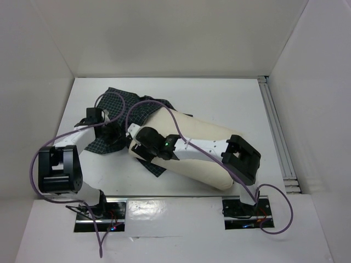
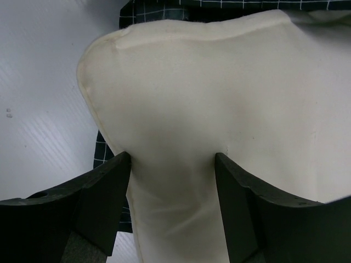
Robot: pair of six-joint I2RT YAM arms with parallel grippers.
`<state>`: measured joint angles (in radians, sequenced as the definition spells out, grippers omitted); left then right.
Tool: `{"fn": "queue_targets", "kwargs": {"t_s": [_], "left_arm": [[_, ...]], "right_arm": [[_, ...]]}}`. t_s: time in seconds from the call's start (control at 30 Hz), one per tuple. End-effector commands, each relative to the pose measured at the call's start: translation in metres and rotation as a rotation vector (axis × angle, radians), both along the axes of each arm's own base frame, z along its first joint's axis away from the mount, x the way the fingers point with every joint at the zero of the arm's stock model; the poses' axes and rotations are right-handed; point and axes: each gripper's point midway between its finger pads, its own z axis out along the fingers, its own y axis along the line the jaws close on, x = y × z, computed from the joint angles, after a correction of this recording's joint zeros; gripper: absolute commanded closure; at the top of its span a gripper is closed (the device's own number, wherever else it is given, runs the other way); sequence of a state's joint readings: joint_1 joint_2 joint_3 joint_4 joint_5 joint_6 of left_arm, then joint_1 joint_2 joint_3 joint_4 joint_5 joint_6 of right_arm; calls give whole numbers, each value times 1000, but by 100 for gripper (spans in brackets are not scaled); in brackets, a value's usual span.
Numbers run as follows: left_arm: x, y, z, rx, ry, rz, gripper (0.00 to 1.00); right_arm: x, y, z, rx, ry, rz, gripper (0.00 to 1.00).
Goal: Put the pillow into the pillowcase
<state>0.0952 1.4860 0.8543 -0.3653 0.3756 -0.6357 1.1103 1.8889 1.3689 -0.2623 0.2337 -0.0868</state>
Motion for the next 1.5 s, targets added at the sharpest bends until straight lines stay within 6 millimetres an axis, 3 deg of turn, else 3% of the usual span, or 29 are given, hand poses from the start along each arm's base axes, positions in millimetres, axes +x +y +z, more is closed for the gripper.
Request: {"fn": "queue_targets", "kwargs": {"t_s": [0.0,0.1,0.17,0.27,0.3,0.37,0.5,0.53,0.57,0.63,0.9,1.07,1.1,1.27,1.47], "left_arm": [[4,-6,-12,-52,24,-10,43],[8,-14,-12,-85,6,-19,47],[8,-14,-15,-86,15,-18,49],[11,-13,-14,-85,13,-18,69],[14,-13,-11,-84,3,-19,85],[12,-13,-12,-85,13,-18,100],[16,-13,9,-80,-38,-20,100],[15,-12,16,-70,-50,-15,100],[16,-11,22,-64,-67,-23,100],[15,-10,31,-55,-77,-19,100],[8,-15,68,-57,-171,-78,100],[7,-16,83,-48,-216,-108,100],[5,-16,81,-49,-205,-108,100],[5,-20,87,-64,-225,-140,100],[3,-33,93,-98,-234,-226,100]], "right_arm": [[6,13,8,44,-15,-18,32],[3,19,13,61,0,4,33],[-3,21,11,59,24,39,25],[-14,20,9,42,42,75,22],[-17,21,9,32,26,85,22],[-16,18,-5,-7,39,78,22],[-3,10,-23,-68,0,5,28],[5,7,-23,-75,-24,-46,40],[9,10,-24,-76,-32,-66,73],[21,8,-21,-75,-42,-93,99],[78,-14,44,83,-49,-234,100],[103,-26,54,98,-25,-268,100],[100,-23,53,107,-10,-249,100],[122,-21,65,104,-36,-280,100],[124,-5,78,165,-24,-252,100]]}}
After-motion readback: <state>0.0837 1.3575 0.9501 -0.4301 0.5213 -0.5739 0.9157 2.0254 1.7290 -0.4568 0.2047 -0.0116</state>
